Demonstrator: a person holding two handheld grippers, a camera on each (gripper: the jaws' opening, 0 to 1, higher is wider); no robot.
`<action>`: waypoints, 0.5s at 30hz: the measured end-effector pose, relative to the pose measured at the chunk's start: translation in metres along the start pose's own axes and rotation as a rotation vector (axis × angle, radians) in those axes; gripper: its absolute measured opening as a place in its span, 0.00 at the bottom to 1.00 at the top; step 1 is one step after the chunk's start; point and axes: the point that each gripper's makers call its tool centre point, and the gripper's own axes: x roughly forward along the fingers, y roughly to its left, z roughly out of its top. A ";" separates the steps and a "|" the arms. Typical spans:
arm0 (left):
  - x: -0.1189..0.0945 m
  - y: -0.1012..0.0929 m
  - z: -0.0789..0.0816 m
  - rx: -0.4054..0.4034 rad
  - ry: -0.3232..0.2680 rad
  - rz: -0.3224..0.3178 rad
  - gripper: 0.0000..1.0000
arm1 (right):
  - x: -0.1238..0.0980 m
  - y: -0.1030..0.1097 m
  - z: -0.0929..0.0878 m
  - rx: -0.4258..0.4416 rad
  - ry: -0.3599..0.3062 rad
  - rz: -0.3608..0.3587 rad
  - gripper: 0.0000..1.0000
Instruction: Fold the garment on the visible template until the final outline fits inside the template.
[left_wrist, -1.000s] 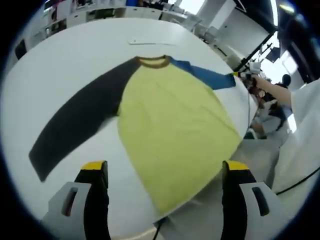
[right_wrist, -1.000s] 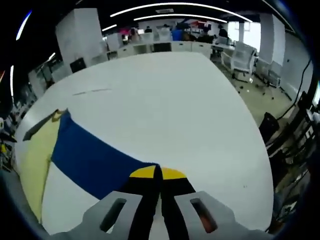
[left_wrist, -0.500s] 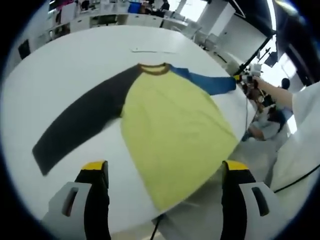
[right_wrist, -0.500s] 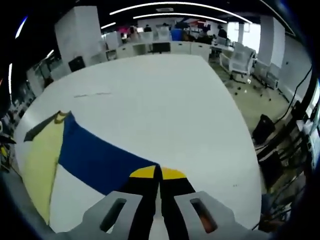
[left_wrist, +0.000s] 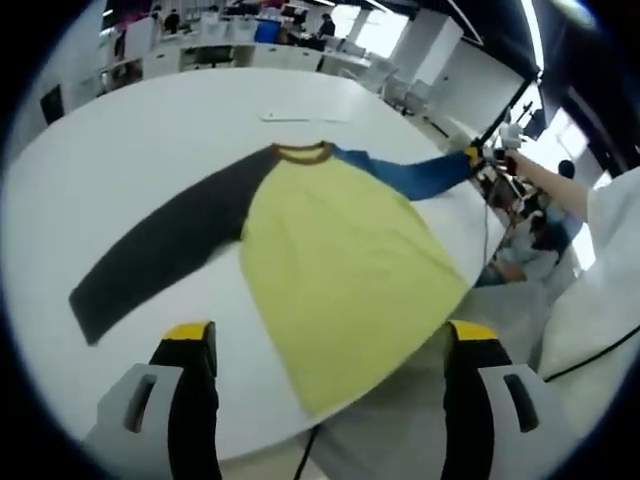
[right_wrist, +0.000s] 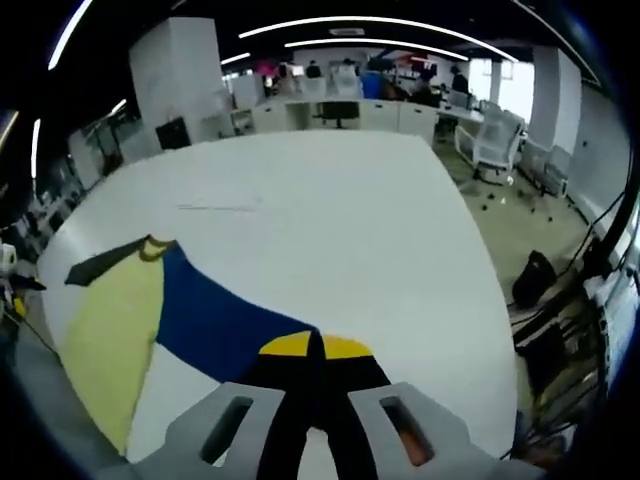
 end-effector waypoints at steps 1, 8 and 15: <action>-0.001 -0.001 -0.001 0.002 -0.003 -0.001 0.91 | -0.002 0.002 0.002 -0.002 -0.002 0.000 0.02; -0.011 -0.004 -0.004 0.003 -0.032 0.000 0.91 | -0.020 0.017 0.026 0.000 -0.045 0.001 0.02; -0.022 -0.007 -0.010 0.008 -0.057 -0.004 0.91 | -0.039 0.043 0.054 -0.008 -0.091 0.014 0.02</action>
